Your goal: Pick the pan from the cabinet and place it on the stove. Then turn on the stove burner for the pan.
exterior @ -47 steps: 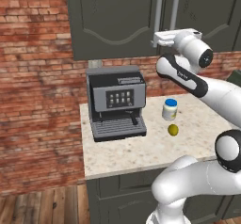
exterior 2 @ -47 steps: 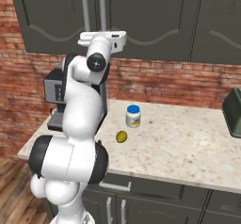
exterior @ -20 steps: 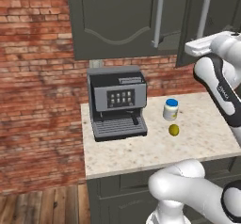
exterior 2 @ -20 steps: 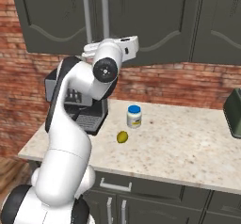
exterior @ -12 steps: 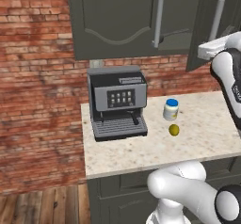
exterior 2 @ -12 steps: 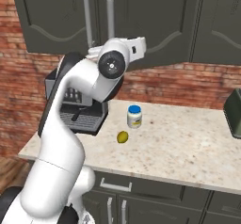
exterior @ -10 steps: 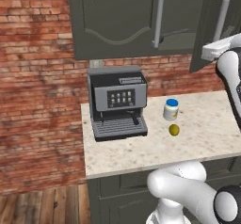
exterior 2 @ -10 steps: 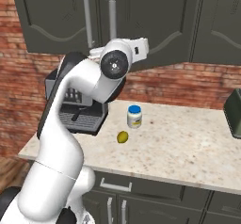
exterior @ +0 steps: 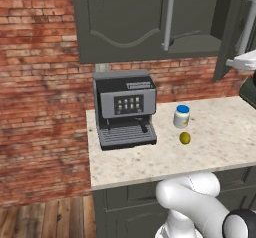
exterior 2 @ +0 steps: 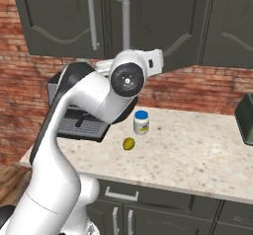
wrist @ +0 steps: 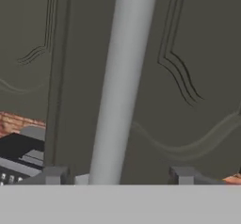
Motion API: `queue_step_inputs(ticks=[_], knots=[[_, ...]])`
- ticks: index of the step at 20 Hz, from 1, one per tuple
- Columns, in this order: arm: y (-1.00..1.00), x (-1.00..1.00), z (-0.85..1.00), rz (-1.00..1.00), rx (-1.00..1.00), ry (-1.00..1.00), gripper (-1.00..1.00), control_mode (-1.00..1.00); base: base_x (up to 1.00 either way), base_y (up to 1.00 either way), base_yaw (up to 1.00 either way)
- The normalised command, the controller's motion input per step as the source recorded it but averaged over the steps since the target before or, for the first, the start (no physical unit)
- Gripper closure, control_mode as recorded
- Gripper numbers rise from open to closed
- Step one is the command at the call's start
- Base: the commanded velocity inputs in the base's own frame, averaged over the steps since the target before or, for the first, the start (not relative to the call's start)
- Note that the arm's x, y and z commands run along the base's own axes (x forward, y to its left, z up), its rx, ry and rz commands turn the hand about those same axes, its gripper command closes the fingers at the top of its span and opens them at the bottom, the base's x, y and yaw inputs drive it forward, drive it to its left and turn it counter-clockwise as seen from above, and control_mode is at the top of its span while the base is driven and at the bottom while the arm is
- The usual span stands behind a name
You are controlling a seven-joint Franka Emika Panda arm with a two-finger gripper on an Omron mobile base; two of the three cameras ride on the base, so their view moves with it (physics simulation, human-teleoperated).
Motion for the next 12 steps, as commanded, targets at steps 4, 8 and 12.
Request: queue_step_inputs(ticks=[4, 8, 12], knots=[[0.0, -0.38, -0.05, 0.0, 0.0, 0.0, -1.0, -1.0, 0.0, 0.0, 0.0], [-0.14, -0.71, 0.0, 0.0, 0.0, -0.05, -1.0, -1.0, 0.0, 0.0, 0.0], [0.02, -0.89, 0.02, -0.05, -0.09, -0.02, -1.0, -1.0, 0.0, 0.0, 0.0]])
